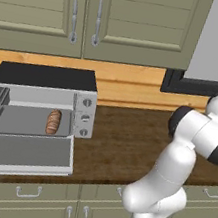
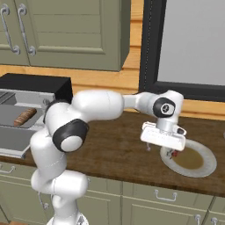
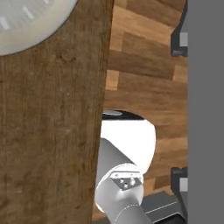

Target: Pick up the kebab skewer and baguette bread, and place them inside the toaster oven. Close the toaster oven door and start by setting the timer.

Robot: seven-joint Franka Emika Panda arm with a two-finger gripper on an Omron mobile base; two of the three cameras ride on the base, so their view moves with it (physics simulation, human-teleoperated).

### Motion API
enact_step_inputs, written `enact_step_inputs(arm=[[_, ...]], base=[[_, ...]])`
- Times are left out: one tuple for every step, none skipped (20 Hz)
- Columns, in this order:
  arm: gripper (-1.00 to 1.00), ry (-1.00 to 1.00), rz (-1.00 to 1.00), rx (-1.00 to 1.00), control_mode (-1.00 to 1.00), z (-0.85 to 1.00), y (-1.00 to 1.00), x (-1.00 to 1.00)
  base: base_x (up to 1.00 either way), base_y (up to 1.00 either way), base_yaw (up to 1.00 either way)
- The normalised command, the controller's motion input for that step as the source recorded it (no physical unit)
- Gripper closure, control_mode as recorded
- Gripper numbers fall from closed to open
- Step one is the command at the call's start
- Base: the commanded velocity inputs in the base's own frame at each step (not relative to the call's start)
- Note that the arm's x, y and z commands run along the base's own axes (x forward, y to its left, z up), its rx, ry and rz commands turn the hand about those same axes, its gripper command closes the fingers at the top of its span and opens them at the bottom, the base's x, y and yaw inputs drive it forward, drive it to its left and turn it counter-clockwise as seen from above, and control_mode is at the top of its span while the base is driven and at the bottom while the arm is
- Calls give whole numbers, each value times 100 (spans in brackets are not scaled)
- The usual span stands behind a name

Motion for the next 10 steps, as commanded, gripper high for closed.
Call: enact_step_inputs(arm=[[-100,-26,21,5,-100,-24,0,29],[-100,-27,26,6,-100,-22,0,11],[-100,-27,25,5,-100,-30,0,9],[-100,-26,23,4,-100,-36,0,23],[-100,-23,17,1,-100,-31,0,22],[-100,-17,7,0,-100,-21,0,6],[-100,-11,0,0,-100,-19,-4,0],[-100,-9,-2,0,-100,-16,0,0],[-100,-7,-12,0,-100,-14,0,0],[-100,-7,-17,0,-100,-14,0,9]], base=[[0,0,0],[0,0,0],[0,0,0],[0,0,0],[0,0,0],[0,0,0],[0,0,0],[0,0,0],[0,0,0],[0,0,0]])
